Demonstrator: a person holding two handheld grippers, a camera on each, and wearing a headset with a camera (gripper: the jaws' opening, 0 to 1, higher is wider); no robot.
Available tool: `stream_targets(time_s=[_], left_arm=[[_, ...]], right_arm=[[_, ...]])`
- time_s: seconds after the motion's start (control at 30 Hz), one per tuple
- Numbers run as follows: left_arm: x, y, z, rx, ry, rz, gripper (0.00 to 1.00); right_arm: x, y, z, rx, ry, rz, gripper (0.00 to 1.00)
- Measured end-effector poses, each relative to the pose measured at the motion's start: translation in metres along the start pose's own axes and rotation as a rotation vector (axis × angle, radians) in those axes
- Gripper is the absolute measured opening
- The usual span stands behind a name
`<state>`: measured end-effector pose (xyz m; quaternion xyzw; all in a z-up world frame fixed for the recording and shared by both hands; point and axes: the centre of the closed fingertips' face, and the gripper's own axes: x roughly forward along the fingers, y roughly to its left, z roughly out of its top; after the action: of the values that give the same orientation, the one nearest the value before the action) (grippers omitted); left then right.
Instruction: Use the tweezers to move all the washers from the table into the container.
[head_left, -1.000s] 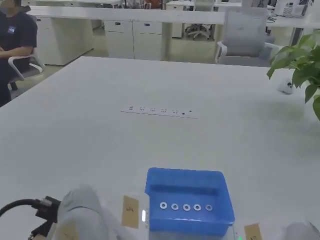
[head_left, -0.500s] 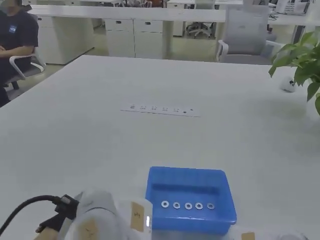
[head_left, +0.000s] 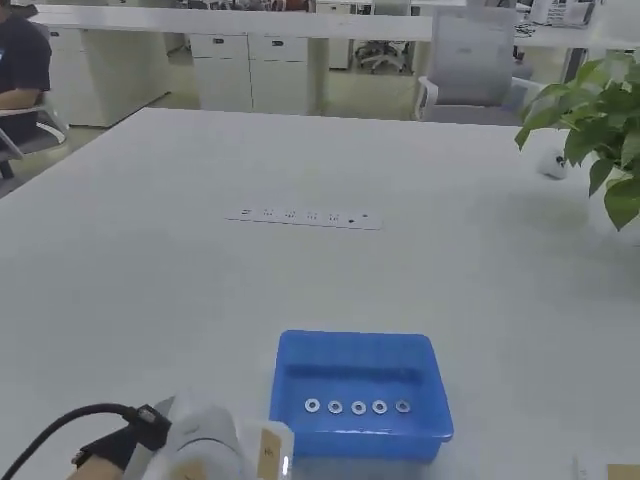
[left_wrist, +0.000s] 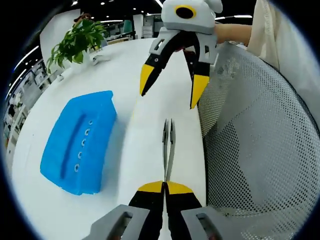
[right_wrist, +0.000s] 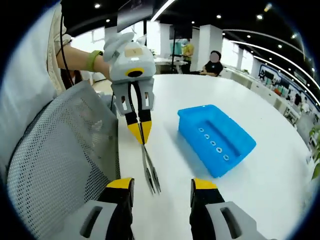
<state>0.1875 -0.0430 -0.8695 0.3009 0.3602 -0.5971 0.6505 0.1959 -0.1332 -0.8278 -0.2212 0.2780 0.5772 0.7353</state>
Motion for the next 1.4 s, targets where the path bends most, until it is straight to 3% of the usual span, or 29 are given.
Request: stream_targets(time_s=[0.2,0.27,0.33,0.4,0.53,0.63,0.7,0.77,0.8,0.87,0.93,1.03,1.1,1.23,1.3,1.4], left_arm=[[-0.002,-0.001,0.000,-0.029,0.007,-0.013,0.00],[-0.005,-0.002,0.003,-0.040,-0.013,-0.011,0.00],[-0.010,0.002,0.008,-0.056,-0.052,0.024,0.00],[-0.018,0.005,0.014,-0.110,-0.103,0.057,0.01],[-0.040,0.014,0.021,-0.204,-0.216,0.159,0.17],[-0.066,0.025,0.023,-0.291,-0.324,0.276,0.25],[-0.081,0.032,0.024,-0.315,-0.382,0.353,0.31],[-0.099,0.037,0.025,-0.373,-0.457,0.431,0.41],[-0.110,0.041,0.027,-0.410,-0.511,0.493,0.46],[-0.122,0.043,0.028,-0.460,-0.583,0.551,0.62],[-0.136,0.047,0.026,-0.501,-0.640,0.651,0.80],[-0.157,0.049,0.020,-0.552,-0.732,0.777,0.92],[-0.169,0.051,0.013,-0.570,-0.768,0.840,0.96],[-0.180,0.049,0.014,-0.582,-0.832,0.904,0.99],[-0.181,0.050,0.013,-0.599,-0.857,0.913,0.99],[-0.185,0.052,0.014,-0.594,-0.884,0.925,0.99]], right_arm=[[-0.022,-0.013,0.002,0.044,-0.066,-0.113,0.52],[-0.030,-0.020,0.005,0.066,-0.102,-0.161,0.56],[-0.038,-0.027,0.012,0.095,-0.147,-0.199,0.63],[-0.047,-0.034,0.020,0.113,-0.205,-0.242,0.70],[-0.072,-0.048,0.032,0.156,-0.328,-0.340,0.77],[-0.090,-0.057,0.037,0.200,-0.422,-0.400,0.86],[-0.102,-0.066,0.034,0.216,-0.481,-0.444,0.92],[-0.110,-0.070,0.036,0.234,-0.525,-0.474,0.97],[-0.115,-0.073,0.037,0.241,-0.548,-0.494,0.99],[-0.120,-0.075,0.035,0.253,-0.559,-0.506,0.99],[-0.123,-0.075,0.035,0.253,-0.569,-0.518,0.99],[-0.126,-0.075,0.041,0.232,-0.576,-0.558,0.99],[-0.128,-0.074,0.045,0.211,-0.584,-0.578,0.99],[-0.131,-0.074,0.049,0.215,-0.618,-0.602,0.99],[-0.134,-0.076,0.050,0.229,-0.642,-0.618,0.99],[-0.139,-0.080,0.048,0.211,-0.637,-0.663,0.99]])
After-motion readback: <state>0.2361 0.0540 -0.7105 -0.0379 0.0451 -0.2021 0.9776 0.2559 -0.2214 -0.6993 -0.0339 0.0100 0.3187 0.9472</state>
